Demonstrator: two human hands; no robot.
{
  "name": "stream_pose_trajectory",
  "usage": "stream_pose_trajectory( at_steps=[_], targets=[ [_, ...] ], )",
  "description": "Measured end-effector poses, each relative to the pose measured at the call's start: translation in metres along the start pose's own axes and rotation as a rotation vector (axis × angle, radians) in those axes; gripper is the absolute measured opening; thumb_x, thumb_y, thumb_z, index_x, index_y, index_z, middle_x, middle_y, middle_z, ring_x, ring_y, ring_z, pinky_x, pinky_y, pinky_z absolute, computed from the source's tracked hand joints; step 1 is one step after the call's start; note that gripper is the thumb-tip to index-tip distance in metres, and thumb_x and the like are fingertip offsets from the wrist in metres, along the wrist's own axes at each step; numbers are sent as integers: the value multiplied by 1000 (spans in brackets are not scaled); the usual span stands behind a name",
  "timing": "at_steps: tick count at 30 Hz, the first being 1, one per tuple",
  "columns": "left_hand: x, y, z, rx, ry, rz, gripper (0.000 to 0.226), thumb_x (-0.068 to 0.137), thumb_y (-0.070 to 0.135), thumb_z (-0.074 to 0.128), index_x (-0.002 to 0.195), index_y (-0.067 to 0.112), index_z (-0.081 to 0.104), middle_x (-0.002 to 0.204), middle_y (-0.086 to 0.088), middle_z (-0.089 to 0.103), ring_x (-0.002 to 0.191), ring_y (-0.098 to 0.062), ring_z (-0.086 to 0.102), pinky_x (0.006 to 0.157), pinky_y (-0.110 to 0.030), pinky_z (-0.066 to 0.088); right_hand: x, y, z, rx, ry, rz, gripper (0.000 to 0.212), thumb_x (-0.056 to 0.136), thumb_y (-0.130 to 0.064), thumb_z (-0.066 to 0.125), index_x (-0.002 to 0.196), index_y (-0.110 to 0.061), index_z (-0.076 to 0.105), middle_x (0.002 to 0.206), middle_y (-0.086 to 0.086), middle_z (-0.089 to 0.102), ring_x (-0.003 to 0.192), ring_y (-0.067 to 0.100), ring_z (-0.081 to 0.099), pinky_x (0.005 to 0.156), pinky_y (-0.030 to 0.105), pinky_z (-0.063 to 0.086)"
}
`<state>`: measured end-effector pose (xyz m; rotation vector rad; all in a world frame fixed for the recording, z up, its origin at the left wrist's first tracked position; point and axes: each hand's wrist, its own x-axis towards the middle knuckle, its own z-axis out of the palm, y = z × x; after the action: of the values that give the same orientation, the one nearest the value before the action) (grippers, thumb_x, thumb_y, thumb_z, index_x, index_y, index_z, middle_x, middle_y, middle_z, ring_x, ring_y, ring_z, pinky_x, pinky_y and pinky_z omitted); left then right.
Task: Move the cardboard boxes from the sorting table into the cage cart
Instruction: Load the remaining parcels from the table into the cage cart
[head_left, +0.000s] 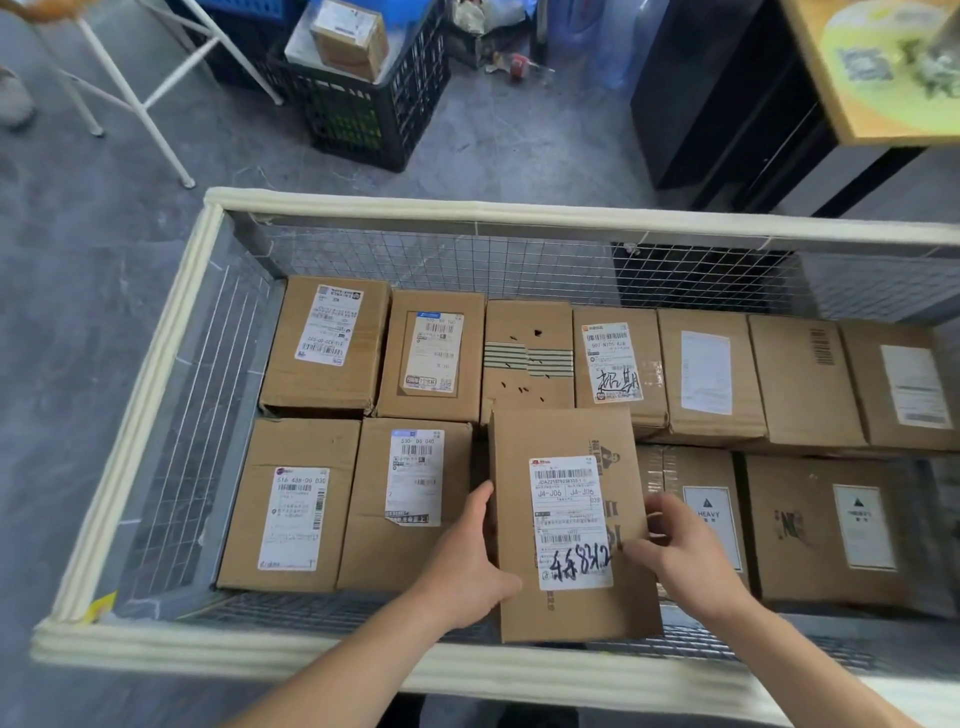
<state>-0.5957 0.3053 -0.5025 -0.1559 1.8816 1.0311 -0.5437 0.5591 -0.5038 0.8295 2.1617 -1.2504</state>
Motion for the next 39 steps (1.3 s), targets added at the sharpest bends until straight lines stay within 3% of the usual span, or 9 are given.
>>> stream_pose_trajectory(
  at_steps=[5, 12, 18, 21, 25, 32, 39],
  targets=[
    [1, -3, 2, -14, -17, -16, 117, 77, 8, 80, 156, 49, 5, 127, 19, 54, 103, -13, 67, 83, -32, 60, 0, 5, 0, 0, -6, 10, 30, 84, -11, 72, 107, -27, 62, 102, -6, 74, 92, 15, 70, 79, 42, 60],
    [22, -7, -7, 22, 0, -32, 117, 76, 2, 77, 157, 48, 6, 134, 12, 56, 95, -14, 65, 67, -22, 54, 20, 2, 12, -82, -64, 46, 30, 81, -15, 75, 104, -26, 59, 100, -6, 73, 89, 12, 70, 76, 38, 58],
    [51, -19, -6, 203, 51, -77, 110, 77, -2, 73, 158, 37, 10, 129, 6, 57, 102, -15, 63, 91, -33, 56, 49, 3, 32, -179, -108, 42, 43, 77, -17, 78, 114, -20, 56, 107, -2, 69, 97, 17, 66, 87, 41, 57],
    [62, -21, -5, 245, 60, -86, 99, 80, -5, 70, 156, 32, 18, 122, 8, 56, 103, -13, 59, 87, -25, 51, 59, 4, 38, -204, -86, 38, 46, 79, -14, 77, 118, -18, 55, 110, 1, 67, 101, 21, 64, 86, 38, 55],
    [71, -18, -8, 331, 79, -60, 93, 79, -1, 76, 153, 23, 24, 135, 0, 53, 110, -16, 55, 92, -26, 47, 68, 3, 42, -205, -45, 31, 54, 77, -11, 78, 125, -14, 56, 116, 5, 68, 104, 23, 64, 88, 40, 55],
    [67, -17, -10, 312, 130, 11, 80, 81, -3, 75, 145, 23, 35, 109, 14, 50, 101, -9, 54, 82, -21, 44, 68, -2, 45, -181, 11, 43, 61, 76, -11, 80, 130, -14, 53, 124, 6, 68, 108, 23, 64, 89, 36, 54],
    [73, -19, -9, 366, 165, 11, 70, 85, 0, 70, 142, 22, 37, 124, 6, 57, 103, -10, 54, 89, -24, 47, 75, 2, 53, -167, 28, 83, 62, 75, -4, 80, 130, -12, 53, 128, 9, 66, 114, 24, 63, 92, 36, 54]
  ],
)
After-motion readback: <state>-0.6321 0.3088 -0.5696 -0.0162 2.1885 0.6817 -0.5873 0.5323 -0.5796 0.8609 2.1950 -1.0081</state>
